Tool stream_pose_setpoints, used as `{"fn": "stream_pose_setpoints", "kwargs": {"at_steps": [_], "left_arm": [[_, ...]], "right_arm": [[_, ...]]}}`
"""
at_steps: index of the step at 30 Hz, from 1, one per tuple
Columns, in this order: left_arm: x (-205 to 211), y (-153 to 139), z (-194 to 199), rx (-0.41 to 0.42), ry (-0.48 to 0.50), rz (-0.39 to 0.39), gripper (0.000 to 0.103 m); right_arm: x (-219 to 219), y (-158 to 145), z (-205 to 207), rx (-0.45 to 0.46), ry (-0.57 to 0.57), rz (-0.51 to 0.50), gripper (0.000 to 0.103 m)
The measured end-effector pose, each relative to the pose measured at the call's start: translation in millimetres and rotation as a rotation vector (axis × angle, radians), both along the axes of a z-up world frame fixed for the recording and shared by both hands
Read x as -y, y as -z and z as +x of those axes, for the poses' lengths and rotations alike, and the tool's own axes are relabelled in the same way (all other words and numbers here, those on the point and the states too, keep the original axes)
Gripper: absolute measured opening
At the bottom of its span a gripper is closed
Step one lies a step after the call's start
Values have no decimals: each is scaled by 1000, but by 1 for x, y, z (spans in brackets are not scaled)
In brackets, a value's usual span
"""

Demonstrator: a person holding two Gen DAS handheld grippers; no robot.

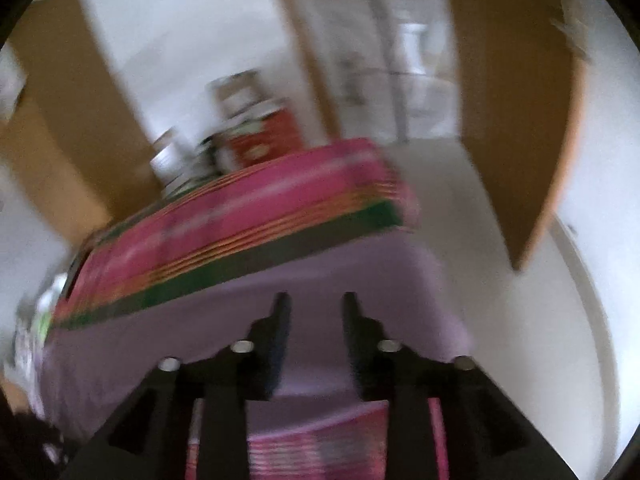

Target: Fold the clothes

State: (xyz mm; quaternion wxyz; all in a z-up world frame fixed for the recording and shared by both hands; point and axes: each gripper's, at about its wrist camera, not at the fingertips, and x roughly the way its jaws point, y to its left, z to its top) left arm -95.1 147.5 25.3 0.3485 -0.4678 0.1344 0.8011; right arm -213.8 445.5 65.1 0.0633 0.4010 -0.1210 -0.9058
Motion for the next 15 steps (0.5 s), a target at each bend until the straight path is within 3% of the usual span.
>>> {"fn": "stream_pose_setpoints", "kwargs": {"at_steps": [3, 8, 11, 15], "left_arm": [[1, 5, -3, 16, -8, 9, 5], [5, 9, -3, 29, -15, 34, 5], [5, 8, 2, 23, -6, 28, 4], [12, 0, 9, 35, 48, 19, 4]], "right_arm": [[35, 2, -12, 7, -125, 1, 31], [96, 11, -35, 25, -289, 113, 31], [122, 18, -43, 41, -325, 151, 32], [117, 22, -44, 50, -290, 49, 32]]}}
